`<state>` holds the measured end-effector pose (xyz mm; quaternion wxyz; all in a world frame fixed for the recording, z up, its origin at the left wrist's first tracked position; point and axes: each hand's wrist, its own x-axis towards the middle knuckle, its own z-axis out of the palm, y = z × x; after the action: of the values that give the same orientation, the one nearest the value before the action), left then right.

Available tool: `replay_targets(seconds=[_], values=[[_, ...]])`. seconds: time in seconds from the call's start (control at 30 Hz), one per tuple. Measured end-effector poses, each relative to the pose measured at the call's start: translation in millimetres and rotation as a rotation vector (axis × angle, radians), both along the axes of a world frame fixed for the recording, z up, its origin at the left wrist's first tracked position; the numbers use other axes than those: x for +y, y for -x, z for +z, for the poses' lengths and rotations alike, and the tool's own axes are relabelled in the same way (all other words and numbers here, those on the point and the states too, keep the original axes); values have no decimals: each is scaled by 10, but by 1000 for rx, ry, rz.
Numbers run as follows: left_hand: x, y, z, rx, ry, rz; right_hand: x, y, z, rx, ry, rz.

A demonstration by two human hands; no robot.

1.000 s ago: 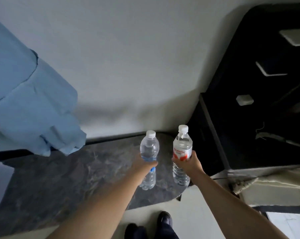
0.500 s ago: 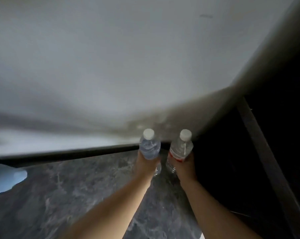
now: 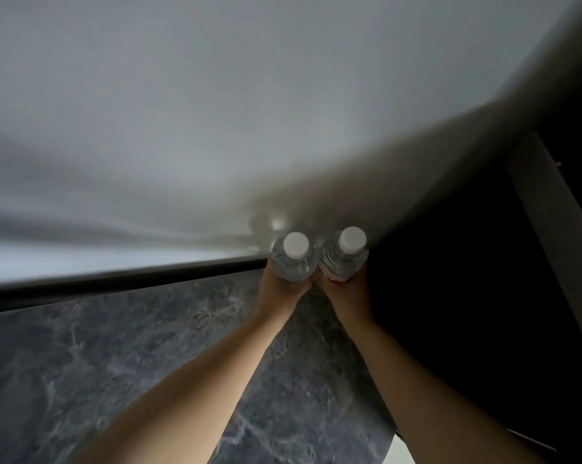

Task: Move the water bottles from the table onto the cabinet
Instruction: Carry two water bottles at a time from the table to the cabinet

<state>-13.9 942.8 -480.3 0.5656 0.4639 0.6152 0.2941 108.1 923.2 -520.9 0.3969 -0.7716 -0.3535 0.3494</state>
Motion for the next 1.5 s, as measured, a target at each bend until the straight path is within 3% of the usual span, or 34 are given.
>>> replay_targets(seconds=[0.33, 0.57, 0.73, 0.87, 1.0, 1.27, 1.5], values=[[-5, 68, 135, 129, 14, -78, -83, 4, 16, 86, -9, -30], [-18, 115, 89, 38, -47, -111, -80, 24, 92, 92, 43, 0], [-181, 265, 421, 87, 75, -79, -335, 96, 605, 181, 120, -53], [-345, 478, 966, 215, 127, -70, -595, 44, 1121, 120, 260, -50], [-557, 703, 1660, 340, 38, -138, -704, -19, 1898, -19, 284, 89], [-940, 1098, 2666, 794, -303, -466, -806, 235, 3133, -644, 258, 637], [-1518, 1948, 3046, 1037, -333, -417, -1063, 900, 3579, -945, 228, 1042]])
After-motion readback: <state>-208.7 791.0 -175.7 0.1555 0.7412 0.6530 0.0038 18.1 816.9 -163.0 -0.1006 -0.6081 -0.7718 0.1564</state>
